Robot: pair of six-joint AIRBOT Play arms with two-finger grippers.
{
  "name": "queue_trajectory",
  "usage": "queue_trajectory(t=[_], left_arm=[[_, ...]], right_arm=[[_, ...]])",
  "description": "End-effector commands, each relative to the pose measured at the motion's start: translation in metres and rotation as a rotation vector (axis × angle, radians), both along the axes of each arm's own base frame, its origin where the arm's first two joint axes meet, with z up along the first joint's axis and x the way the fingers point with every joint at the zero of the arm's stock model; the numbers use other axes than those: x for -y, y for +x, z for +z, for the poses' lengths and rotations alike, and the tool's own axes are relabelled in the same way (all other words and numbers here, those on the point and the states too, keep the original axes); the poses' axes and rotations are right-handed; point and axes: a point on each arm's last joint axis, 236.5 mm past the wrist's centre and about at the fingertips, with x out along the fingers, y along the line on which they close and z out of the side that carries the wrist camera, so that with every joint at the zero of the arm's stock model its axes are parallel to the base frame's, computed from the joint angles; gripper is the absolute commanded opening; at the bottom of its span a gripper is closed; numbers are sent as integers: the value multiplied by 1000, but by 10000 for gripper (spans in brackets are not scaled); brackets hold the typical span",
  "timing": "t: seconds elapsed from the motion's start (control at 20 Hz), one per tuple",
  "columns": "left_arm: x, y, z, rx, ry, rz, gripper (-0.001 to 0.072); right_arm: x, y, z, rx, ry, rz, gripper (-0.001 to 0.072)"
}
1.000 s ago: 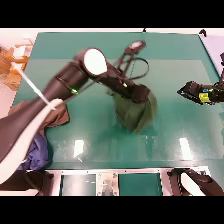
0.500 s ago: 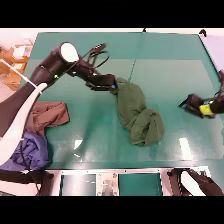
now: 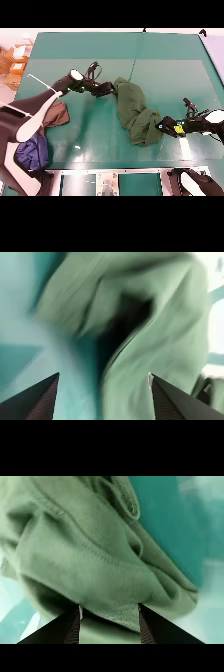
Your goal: Fold the shirts.
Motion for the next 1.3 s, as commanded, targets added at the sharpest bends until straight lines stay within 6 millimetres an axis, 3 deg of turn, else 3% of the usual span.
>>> queue_trajectory(t=[0.0, 0.15, 0.2, 0.25, 0.3, 0.35, 0.45, 0.6, 0.75, 0.85, 0.95, 1.05, 1.15, 1.25], left_arm=[[33, 19, -17, 56, -35, 35, 632], [55, 28, -15, 87, -57, 27, 631], [58, 32, -12, 92, -70, 40, 569], [58, 36, -8, 103, -76, 53, 234], [58, 38, -3, 113, -80, 47, 22], [59, 37, 3, 113, -90, 26, 20], [53, 35, 24, 122, -103, -25, 19], [11, 44, 74, 171, -62, -36, 19], [-53, 34, 124, 228, 96, -52, 19], [-81, 17, 171, 293, 154, -65, 19], [-100, -3, 242, 425, 151, -40, 19], [-118, -34, 325, 579, 110, 24, 19], [-135, -77, 403, 757, 100, 61, 19], [-150, -129, 478, 942, 75, 99, 19]], right_arm=[[1, 6, -13, 15, -12, -8, 355], [1, 5, -18, 2, -11, 11, 352], [0, 5, -18, 4, -11, 14, 272], [1, 5, -18, 6, -11, 15, 167], [0, 6, -17, 15, -10, 27, 95], [-2, 7, -16, 23, -4, 30, 22], [1, 15, -9, 55, -13, 49, 20], [18, 50, 30, 159, -38, 23, 18], [37, 94, 96, 335, -87, 20, 18], [44, 121, 152, 477, -126, 26, 18], [51, 143, 223, 655, -193, 52, 18], [59, 152, 305, 845, -272, 61, 18], [61, 143, 385, 1027, -350, 62, 18], [55, 119, 452, 1197, -444, 95, 19]])
